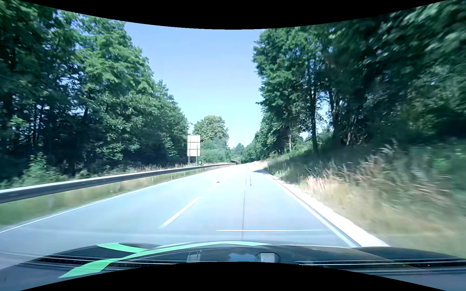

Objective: Follow the waypoints while adhering to traffic rules and regulations

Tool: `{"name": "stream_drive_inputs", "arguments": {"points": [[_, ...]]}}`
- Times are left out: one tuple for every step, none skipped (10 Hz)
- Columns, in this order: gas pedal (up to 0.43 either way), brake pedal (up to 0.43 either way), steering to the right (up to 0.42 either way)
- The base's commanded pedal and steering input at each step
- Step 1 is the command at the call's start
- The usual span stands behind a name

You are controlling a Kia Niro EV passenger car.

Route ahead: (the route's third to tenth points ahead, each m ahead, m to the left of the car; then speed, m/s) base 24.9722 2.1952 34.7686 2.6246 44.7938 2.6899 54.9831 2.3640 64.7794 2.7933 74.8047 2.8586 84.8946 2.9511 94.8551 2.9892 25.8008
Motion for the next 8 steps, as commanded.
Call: {"name": "stream_drive_inputs", "arguments": {"points": [[0.248,0.0,-0.008],[0.248,0.0,-0.007],[0.26,0.0,-0.006],[0.26,0.0,-0.004],[0.26,0.0,-0.002],[0.26,0.0,-0.002],[0.26,0.0,-0.001],[0.26,0.0,0.0]]}}
